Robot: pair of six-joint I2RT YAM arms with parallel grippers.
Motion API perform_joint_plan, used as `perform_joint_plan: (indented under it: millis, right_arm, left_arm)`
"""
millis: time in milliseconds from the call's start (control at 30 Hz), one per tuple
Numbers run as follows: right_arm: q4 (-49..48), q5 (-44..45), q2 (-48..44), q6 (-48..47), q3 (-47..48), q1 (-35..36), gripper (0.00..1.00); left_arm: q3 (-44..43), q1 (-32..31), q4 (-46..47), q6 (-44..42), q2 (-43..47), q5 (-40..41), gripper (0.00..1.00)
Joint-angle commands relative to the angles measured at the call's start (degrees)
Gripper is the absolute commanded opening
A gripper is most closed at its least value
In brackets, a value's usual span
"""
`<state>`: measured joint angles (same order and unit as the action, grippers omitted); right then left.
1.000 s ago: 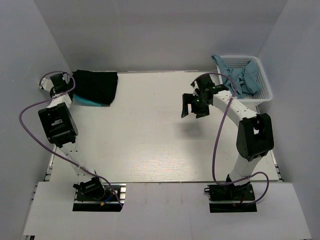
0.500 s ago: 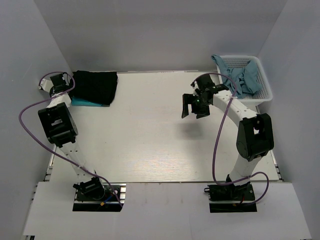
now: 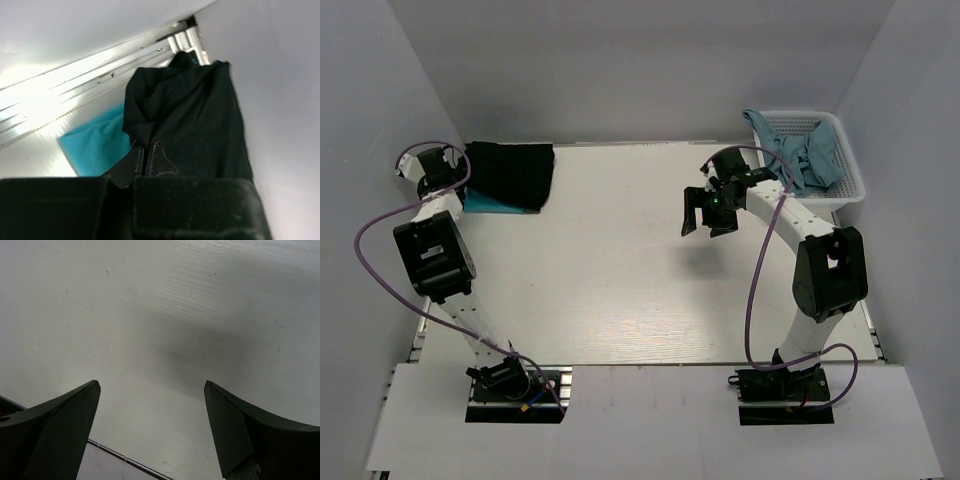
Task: Fold and stack the t-shirts
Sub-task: Put the neatly folded tshirt into the corner of the board with the left arm
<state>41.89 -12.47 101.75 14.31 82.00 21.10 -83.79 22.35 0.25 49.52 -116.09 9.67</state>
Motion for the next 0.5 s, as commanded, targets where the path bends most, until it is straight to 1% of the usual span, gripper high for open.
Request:
perform_joint_plan:
  millis: [0,167,267,433,467]
  right_arm:
    - [-0.31,-1.68,0.28,-0.77,1.59,0.17,0.9]
    - [-0.14,-2.65,0.55,-1.03,1.67,0.08,0.9]
    - [-0.14,-2.82,0.64,-0.77,1.41,0.08,0.9]
    - [-1.28,-3.26,0.46,-0.33,0.1,0.08,0.9]
    - [-1.28,-3.35,0.64,-0.16,-0.17,0.25,0.9]
  left_arm:
    - [2.48,-0.11,3.79,-1.18,7.89,-0.79,0.0]
    - [5.91,-0.11,5.02,-1.79,10.53,-3.26,0.0]
    - [8.46,-0.11,5.02,-1.79,11.94,-0.02,0.0]
    - [13.64,-0.11,4.24,-1.27,13.78,0.0,0.0]
    - [14.52,-0.11,3.19,-0.31,13.79,2.0,0.0]
